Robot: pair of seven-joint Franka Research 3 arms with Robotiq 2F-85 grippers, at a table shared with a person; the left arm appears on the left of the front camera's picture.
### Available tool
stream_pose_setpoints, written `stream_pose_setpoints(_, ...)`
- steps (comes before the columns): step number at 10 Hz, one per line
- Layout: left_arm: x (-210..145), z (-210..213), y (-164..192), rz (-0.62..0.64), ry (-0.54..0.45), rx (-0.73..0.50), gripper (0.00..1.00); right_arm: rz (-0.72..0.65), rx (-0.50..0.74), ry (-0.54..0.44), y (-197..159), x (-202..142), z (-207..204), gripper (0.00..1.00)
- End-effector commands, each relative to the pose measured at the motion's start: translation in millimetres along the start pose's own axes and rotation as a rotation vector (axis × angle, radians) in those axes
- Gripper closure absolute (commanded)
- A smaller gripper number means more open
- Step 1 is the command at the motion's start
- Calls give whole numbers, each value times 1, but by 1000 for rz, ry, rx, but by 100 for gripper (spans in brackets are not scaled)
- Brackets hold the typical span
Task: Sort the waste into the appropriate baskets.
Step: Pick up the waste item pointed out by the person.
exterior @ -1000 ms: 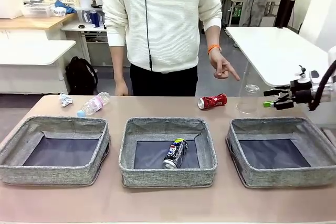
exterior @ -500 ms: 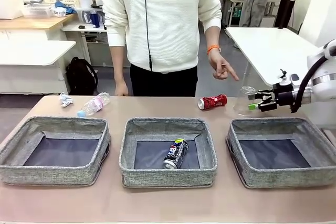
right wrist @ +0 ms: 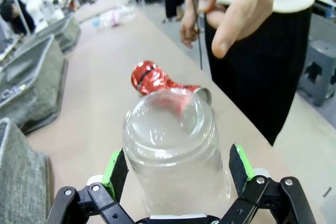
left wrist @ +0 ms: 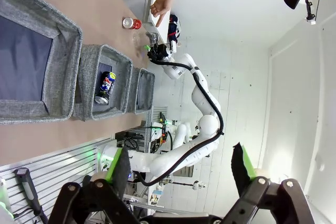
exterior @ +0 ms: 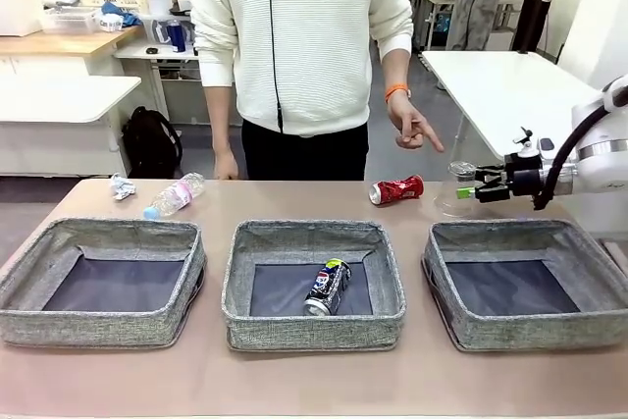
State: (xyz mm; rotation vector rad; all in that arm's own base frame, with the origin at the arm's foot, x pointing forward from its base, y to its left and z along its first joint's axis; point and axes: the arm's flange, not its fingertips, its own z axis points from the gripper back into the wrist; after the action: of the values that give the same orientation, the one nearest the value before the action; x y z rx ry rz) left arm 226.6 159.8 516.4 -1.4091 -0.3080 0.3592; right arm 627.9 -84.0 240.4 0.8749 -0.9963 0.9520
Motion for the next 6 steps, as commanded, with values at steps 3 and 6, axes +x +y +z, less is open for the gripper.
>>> stream_pose_setpoints(3, -1, 1, 0, -21, 0, -17, 0, 4, -8, -71, -4, 1, -6, 0)
stream_pose_setpoints(6, -1, 1, 0, -21, 0, -17, 0, 7, 8, -70, -2, 1, -6, 20)
